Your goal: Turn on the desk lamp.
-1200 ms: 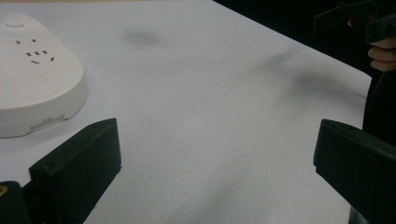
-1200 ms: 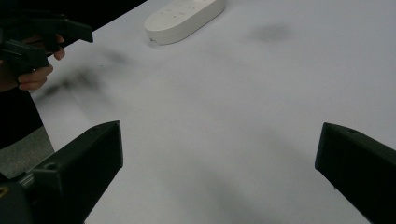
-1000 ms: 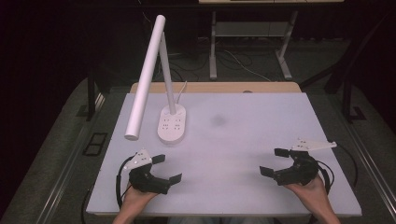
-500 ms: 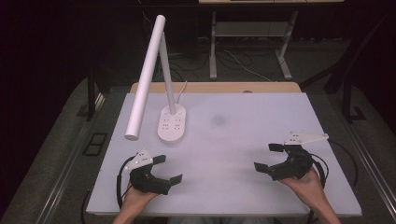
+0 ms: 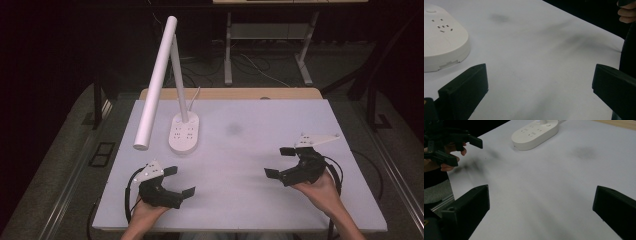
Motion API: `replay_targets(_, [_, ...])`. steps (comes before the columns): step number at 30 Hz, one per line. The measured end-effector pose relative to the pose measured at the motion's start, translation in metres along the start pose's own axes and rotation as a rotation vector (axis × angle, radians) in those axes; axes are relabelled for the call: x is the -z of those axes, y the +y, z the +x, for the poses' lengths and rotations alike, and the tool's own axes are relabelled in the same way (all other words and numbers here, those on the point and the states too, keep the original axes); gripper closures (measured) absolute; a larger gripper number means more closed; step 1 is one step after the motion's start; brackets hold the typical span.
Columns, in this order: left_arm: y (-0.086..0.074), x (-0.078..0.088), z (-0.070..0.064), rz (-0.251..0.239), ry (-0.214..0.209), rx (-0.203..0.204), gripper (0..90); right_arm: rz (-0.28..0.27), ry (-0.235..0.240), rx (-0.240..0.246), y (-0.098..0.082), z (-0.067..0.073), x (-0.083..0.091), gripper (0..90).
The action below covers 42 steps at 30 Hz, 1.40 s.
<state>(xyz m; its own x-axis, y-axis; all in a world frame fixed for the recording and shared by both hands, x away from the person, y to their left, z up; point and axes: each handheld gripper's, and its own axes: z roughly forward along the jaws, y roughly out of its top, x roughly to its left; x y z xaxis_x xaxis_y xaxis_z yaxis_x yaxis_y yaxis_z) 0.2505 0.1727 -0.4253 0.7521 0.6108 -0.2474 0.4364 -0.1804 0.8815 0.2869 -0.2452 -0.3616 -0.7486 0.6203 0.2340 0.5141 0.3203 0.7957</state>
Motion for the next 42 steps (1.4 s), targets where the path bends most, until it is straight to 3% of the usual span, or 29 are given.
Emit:
replay_targets(15, [0.0,0.001,0.0,-0.001,-0.002,-0.002,0.0,0.032,0.006,0.039,0.033,-0.002,-0.023,0.6])
replay_targets(42, [0.0,0.001,0.0,-0.001,-0.003,-0.001,0.0,0.098,0.038,0.055,0.063,-0.006,-0.066,0.6])
